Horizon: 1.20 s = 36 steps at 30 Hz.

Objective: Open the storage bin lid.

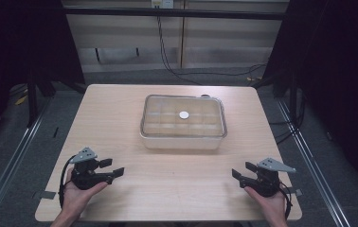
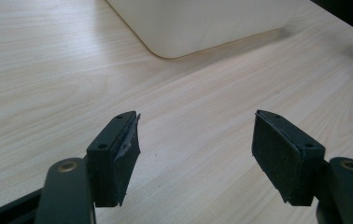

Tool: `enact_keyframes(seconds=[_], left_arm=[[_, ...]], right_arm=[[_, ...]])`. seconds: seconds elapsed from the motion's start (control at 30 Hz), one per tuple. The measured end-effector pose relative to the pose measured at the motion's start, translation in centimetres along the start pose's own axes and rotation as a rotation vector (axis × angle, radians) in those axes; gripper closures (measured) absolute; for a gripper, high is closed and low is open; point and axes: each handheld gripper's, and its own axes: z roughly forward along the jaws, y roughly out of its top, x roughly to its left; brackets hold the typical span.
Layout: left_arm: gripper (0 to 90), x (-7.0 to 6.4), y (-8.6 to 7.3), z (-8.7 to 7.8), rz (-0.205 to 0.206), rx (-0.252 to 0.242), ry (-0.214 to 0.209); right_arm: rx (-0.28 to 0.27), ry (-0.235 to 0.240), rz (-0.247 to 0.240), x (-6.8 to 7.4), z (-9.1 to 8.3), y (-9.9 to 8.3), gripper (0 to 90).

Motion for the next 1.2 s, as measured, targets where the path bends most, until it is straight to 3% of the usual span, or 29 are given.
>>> enact_keyframes(seconds=[0.17, 0.43, 0.6, 0.77, 0.87, 0.97, 1.03, 1.2], left_arm=[[31.9, 0.1, 0.0, 0.1, 0.001, 0.003, 0.006], [32.1, 0.4, -0.1, -0.1, -0.001, 0.005, 0.006], [34.7, 0.2, 0.4, 0.2, -0.011, -0.009, -0.023], [34.2, 0.1, 1.0, 0.5, 0.009, -0.025, -0.035], [32.5, -0.1, 1.2, 0.7, 0.008, -0.012, -0.039], [31.9, -0.5, 1.9, 0.7, 0.027, -0.007, -0.046], [32.0, -0.7, 2.4, 0.8, 0.042, -0.006, -0.041], [32.1, -1.0, 3.3, 1.5, 0.057, 0.026, -0.067]], right_arm=[[0.041, 0.036, 0.01, -0.1, 0.5, 0.1, 36.4], [0.009, 0.04, 0.005, 0.2, 0.4, 0.3, 37.3], [0.015, 0.067, 0.004, 0.8, 0.3, 0.7, 36.9], [0.025, 0.1, 0.008, 0.6, 0.2, 1.6, 35.5], [0.034, 0.142, 0.015, 0.2, 0.3, 2.2, 39.5], [0.063, 0.152, 0.005, 0.2, 0.6, 2.7, 39.4], [0.053, 0.169, 0.007, 0.3, 0.7, 3.2, 39.4], [-0.001, 0.141, -0.003, 0.2, 0.2, 4.8, 38.0]])
